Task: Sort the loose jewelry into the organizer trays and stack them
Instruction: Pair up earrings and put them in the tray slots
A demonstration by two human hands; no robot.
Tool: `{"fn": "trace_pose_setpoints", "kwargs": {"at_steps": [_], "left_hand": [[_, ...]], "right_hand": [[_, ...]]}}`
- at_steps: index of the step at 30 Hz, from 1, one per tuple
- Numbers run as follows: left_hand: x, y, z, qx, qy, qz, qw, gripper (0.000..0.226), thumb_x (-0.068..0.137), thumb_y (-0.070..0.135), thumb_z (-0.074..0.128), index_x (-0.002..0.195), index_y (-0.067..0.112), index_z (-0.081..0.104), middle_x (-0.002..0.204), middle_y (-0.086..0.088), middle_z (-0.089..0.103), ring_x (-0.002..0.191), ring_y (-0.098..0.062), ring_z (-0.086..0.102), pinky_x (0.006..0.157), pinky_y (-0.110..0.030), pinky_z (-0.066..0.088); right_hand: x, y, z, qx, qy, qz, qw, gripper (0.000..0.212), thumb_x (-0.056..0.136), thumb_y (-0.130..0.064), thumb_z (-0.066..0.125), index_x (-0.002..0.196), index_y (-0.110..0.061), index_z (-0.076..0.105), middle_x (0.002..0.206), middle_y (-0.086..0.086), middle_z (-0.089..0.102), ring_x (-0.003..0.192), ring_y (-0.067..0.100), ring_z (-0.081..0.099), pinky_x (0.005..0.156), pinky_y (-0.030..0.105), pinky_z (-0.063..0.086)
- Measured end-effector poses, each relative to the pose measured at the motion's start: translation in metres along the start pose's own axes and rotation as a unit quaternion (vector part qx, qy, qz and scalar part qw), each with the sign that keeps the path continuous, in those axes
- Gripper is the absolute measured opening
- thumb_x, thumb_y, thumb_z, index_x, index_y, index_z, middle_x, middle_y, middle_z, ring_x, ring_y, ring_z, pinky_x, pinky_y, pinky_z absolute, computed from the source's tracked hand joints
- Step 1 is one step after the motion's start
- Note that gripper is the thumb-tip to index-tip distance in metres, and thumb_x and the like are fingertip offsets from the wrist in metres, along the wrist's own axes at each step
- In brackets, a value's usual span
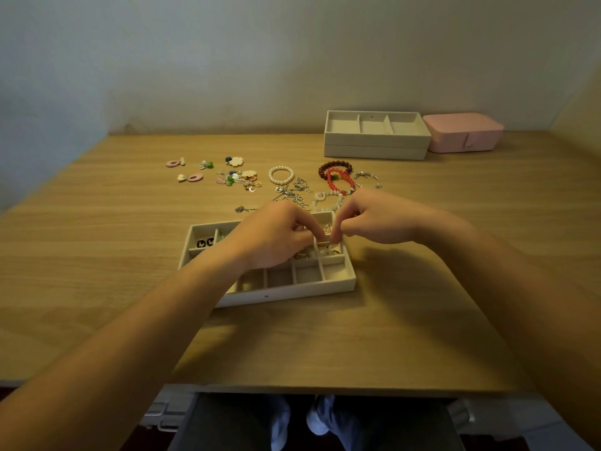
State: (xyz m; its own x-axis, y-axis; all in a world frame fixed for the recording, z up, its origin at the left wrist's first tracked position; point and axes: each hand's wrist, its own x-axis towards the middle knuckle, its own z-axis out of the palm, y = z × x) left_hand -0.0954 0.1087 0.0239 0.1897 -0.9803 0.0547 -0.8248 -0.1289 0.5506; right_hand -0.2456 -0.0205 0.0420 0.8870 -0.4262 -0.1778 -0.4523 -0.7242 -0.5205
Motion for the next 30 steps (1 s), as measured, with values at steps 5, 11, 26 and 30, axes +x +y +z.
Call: {"fn": "trace_pose_setpoints", "kwargs": {"at_steps": [5, 11, 26, 30], "left_hand": [[-0.003, -0.003, 0.003, 0.052, -0.032, 0.015, 0.998, 0.029, 0.094, 0.022, 0.059, 0.108, 0.041, 0.075, 0.094, 0.008, 0.075, 0.077, -0.005, 0.063, 0.073, -0.028, 0.055], [-0.001, -0.007, 0.001, 0.038, 0.007, 0.018, 0.999, 0.024, 0.092, 0.023, 0.059, 0.1, 0.038, 0.077, 0.081, 0.0, 0.072, 0.072, -0.017, 0.062, 0.069, -0.039, 0.056], [0.0, -0.005, 0.001, -0.011, 0.026, 0.006, 1.0, 0.023, 0.091, 0.017, 0.061, 0.088, 0.032, 0.078, 0.068, 0.006, 0.065, 0.061, -0.012, 0.052, 0.061, -0.031, 0.045], [0.001, -0.006, 0.001, -0.022, 0.031, -0.008, 0.999, 0.021, 0.09, 0.018, 0.061, 0.087, 0.031, 0.078, 0.073, -0.001, 0.068, 0.065, -0.019, 0.057, 0.064, -0.036, 0.05]], "right_hand": [[-0.001, -0.003, 0.002, 0.006, -0.023, -0.011, 1.0, 0.029, 0.096, -0.014, 0.055, 0.091, -0.034, 0.076, 0.098, -0.016, 0.069, 0.097, 0.001, 0.061, 0.087, 0.025, 0.048], [-0.002, -0.006, 0.0, -0.004, -0.052, -0.013, 0.999, 0.029, 0.098, -0.014, 0.053, 0.098, -0.031, 0.078, 0.104, -0.018, 0.069, 0.099, -0.002, 0.059, 0.085, 0.014, 0.042], [0.009, -0.001, 0.001, -0.022, 0.042, 0.0, 0.999, 0.025, 0.097, -0.02, 0.056, 0.093, -0.024, 0.081, 0.089, -0.01, 0.072, 0.085, 0.009, 0.065, 0.079, 0.035, 0.055], [0.008, -0.003, 0.004, -0.05, -0.018, 0.008, 0.999, 0.027, 0.097, -0.018, 0.054, 0.1, -0.026, 0.08, 0.096, -0.012, 0.074, 0.092, 0.006, 0.066, 0.091, 0.036, 0.056]]}}
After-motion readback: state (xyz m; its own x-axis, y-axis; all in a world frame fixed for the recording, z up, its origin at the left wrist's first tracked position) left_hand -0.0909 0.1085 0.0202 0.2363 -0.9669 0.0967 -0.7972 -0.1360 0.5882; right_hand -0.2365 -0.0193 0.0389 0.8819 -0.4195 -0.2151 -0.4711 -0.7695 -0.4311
